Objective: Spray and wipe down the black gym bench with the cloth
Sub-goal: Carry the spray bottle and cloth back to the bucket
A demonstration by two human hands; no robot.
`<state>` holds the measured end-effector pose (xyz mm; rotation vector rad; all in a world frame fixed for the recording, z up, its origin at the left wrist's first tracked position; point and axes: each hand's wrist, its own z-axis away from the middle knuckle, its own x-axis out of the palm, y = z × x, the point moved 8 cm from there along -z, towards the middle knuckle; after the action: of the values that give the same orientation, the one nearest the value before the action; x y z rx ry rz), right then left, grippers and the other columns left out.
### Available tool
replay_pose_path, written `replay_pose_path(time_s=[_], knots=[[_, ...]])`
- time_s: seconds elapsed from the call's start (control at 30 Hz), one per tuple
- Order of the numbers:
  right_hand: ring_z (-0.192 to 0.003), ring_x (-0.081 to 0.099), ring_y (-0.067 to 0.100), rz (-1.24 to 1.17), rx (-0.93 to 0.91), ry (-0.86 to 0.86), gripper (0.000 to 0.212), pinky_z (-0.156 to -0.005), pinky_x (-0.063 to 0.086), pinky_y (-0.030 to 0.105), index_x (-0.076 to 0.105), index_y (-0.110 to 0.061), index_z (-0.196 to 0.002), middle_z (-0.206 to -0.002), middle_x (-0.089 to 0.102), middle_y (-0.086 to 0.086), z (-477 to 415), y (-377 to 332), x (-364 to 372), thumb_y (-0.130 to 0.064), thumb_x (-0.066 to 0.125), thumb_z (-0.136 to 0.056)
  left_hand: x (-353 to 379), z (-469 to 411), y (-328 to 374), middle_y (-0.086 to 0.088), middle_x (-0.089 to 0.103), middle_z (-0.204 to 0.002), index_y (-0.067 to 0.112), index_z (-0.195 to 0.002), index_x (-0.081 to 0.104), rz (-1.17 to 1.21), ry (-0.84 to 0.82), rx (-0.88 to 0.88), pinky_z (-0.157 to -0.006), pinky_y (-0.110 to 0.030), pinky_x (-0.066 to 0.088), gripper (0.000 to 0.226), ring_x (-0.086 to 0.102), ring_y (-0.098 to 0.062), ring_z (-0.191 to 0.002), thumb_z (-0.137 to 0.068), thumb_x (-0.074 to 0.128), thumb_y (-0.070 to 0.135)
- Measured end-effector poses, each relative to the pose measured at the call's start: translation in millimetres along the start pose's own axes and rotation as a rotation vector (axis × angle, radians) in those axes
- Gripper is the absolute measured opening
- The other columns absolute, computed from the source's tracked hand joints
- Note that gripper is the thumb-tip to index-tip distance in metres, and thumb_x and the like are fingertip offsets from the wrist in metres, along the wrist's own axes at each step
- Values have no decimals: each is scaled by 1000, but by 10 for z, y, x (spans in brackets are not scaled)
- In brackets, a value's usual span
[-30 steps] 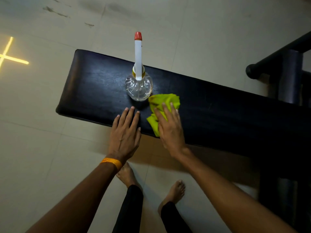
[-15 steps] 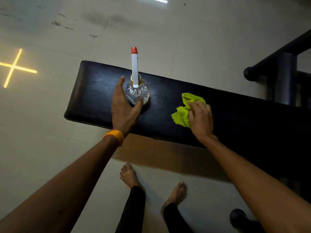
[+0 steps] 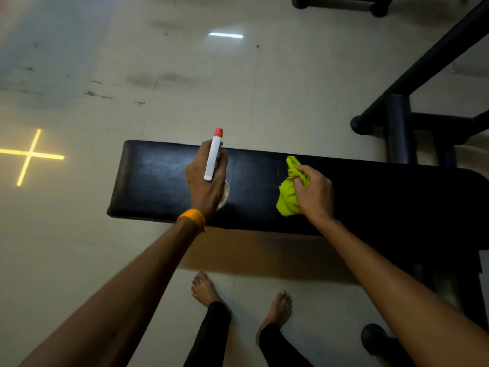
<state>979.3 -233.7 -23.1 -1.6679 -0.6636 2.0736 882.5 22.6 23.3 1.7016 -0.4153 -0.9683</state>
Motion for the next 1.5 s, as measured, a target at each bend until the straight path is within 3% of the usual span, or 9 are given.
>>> replay_pose_path(time_s=[0.3, 0.47, 0.67, 0.8, 0.97, 1.07, 1.17, 1.3, 1.5], knots=[[-105, 65, 33, -64, 8, 68, 35, -84, 49, 35, 70, -21, -124, -118, 70, 8, 796, -391, -1509, -17, 61, -91, 69, 636, 1797, 6, 70, -100, 24, -118, 65, 169, -63, 49, -81, -57, 59, 16, 70, -24, -89, -102, 62, 22], [-110, 65, 30, -162, 27, 190, 35, -89, 45, 28, 70, -16, -125, -123, 71, 11, 1233, -526, -2396, -13, 61, -92, 124, 950, 2760, 2, 65, -93, 14, -119, 65, 184, -110, 150, -75, -50, 58, 19, 61, -16, -80, -102, 58, 11], [-109, 65, 29, -244, 107, 315, 32, -81, 39, 20, 69, -15, -126, -122, 70, 12, 1733, -542, -3101, -12, 61, -94, 156, 1320, 3534, -12, 67, -91, 7, -109, 67, 248, -161, 247, -70, -42, 55, 9, 62, -24, -77, -103, 60, 8], [-112, 64, 28, -257, 144, 413, 32, -84, 42, 24, 69, -16, -126, -124, 70, 11, 1996, -629, -3441, -12, 62, -95, 203, 1399, 3810, -10, 65, -88, 9, -100, 66, 270, -202, 283, -71, -49, 55, 6, 62, -27, -78, -101, 61, 13], [-112, 65, 29, -254, 211, 553, 31, -87, 45, 26, 70, -15, -124, -123, 71, 12, 2283, -814, -3750, -14, 63, -94, 149, 1447, 4115, -9, 56, -92, 9, -96, 66, 255, -280, 372, -70, -34, 47, 16, 53, -8, -80, -100, 59, 22], [-112, 65, 29, -247, 259, 637, 31, -83, 42, 23, 70, -14, -123, -122, 71, 11, 2518, -1005, -3871, -12, 62, -93, 56, 1420, 4181, 3, 54, -98, 12, -98, 66, 352, -363, 381, -70, -51, 58, 11, 61, -19, -84, -100, 61, 23], [-112, 64, 26, -224, 306, 701, 31, -79, 36, 18, 70, -15, -123, -123, 70, 9, 2817, -1215, -3867, -13, 63, -94, -42, 1447, 4246, 7, 56, -92, 15, -94, 65, 392, -482, 442, -63, -58, 56, 6, 62, -27, -81, -100, 62, 17], [-110, 64, 24, -213, 390, 769, 33, -82, 39, 22, 68, -18, -126, -122, 69, 7, 3331, -1369, -3743, -16, 61, -95, -251, 1746, 4380, -13, 58, -81, 4, -89, 61, 465, -663, 463, -61, -44, 51, 10, 56, -23, -69, -98, 60, 1], [-114, 63, 22, -148, 560, 868, 35, -79, 35, 21, 67, -21, -129, -126, 68, 3, 4303, -1325, -3578, -19, 60, -94, -542, 2315, 4337, 0, 59, -80, 14, -90, 59, 537, -897, 458, -67, -35, 49, 13, 57, -18, -72, -102, 62, 15]])
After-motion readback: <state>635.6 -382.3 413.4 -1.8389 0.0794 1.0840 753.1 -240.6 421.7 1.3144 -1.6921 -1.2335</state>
